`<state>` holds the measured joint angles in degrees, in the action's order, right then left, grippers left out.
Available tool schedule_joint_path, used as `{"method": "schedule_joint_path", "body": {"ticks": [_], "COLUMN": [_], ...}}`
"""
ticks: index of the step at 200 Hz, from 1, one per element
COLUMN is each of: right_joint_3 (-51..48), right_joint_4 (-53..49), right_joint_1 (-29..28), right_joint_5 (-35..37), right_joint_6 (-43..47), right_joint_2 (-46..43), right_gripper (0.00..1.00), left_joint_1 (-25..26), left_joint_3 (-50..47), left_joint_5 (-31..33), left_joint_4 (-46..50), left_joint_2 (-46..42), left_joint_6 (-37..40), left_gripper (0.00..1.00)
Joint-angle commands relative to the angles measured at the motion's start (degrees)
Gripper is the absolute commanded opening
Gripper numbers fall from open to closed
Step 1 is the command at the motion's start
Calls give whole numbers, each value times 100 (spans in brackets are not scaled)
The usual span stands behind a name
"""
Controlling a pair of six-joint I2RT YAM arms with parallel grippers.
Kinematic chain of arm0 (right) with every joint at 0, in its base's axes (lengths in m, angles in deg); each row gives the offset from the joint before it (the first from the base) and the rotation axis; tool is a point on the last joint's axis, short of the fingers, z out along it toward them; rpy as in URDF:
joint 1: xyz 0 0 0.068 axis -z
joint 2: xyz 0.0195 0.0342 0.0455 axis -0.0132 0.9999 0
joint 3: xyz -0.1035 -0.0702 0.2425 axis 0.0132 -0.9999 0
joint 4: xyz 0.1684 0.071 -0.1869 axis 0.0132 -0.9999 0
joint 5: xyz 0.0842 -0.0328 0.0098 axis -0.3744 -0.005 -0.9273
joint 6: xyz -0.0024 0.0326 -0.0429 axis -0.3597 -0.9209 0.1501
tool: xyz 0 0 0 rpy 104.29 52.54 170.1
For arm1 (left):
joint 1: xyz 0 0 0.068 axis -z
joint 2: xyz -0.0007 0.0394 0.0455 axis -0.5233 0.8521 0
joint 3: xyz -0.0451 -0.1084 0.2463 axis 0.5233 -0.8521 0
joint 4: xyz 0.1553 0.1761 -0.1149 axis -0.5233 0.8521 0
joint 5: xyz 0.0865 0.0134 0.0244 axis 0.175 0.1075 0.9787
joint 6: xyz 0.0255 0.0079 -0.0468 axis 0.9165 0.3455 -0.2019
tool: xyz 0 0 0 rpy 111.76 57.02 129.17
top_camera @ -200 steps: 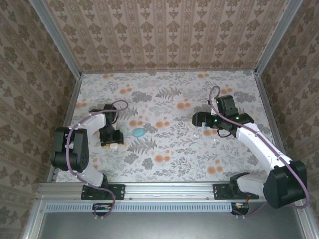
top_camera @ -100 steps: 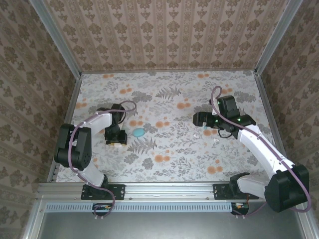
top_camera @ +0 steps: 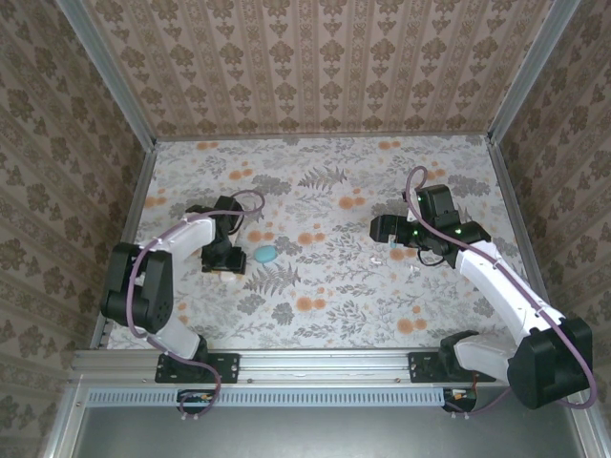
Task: Insert wireless bluetooth earbuds into charging case
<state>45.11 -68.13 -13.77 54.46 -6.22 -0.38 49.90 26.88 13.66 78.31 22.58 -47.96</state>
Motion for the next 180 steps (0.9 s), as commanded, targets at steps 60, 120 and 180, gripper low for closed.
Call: {"method": "schedule_joint_path", "body": {"ticks": [60,120,180], "right_joint_3": [-28,1,226], "right_joint_4": [-38,64,649], "right_joint_1": [-24,-27,97], "right_joint_5": [188,41,-1554], "right_joint_6": [-59,-163,-713], "right_joint_2": [-76,-67,42], "right_gripper": [99,99,95], "left_joint_1": [4,302,1825], "left_joint_3": [64,617,1878], "left_joint_5": [-194,6,-327], "left_joint_4": [-1,524,215], "left_joint_2": [405,-243,-913], "left_joint_6": [42,229,1502], "left_gripper": [49,45,45]}}
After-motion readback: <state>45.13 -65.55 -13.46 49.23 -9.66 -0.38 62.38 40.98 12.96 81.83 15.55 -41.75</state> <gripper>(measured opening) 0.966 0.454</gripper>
